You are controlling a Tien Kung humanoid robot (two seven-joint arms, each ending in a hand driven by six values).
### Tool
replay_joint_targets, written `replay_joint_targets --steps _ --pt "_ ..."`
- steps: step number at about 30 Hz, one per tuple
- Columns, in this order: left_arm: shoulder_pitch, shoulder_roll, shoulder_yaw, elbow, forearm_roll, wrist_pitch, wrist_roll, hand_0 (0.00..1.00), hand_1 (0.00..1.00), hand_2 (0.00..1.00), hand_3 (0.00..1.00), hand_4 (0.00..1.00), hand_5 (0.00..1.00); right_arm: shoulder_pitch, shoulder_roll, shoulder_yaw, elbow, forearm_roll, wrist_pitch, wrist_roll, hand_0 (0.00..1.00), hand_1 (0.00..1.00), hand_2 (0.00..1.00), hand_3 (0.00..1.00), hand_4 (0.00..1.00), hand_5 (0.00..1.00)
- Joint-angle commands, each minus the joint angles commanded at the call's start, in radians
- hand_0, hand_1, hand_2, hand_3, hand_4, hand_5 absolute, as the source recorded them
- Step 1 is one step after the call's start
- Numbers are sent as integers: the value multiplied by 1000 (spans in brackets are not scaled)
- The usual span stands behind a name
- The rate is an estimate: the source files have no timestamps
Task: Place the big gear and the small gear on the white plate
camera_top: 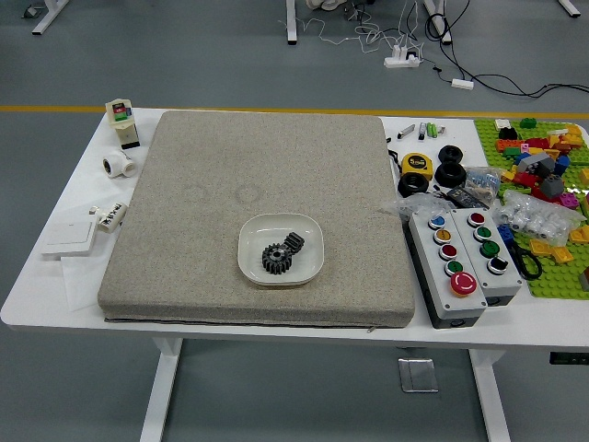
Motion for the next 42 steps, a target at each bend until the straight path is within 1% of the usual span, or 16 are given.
replay_joint_targets --steps 7,14,42 --pt "23 0 -5 -2 -3 3 -4 724 895 931 846 986 875 -16 -1 -1 2 -1 0 0 654 697 773 620 799 708" --pt "36 0 -4 -3 -3 3 -4 724 895 931 845 987 875 -26 -2 -8 2 -2 1 -1 654 696 773 620 799 708" --pt "27 0 -15 -2 -1 2 -4 725 895 928 843 987 874 -14 -4 -8 2 -3 3 -1 654 697 774 618 798 706"
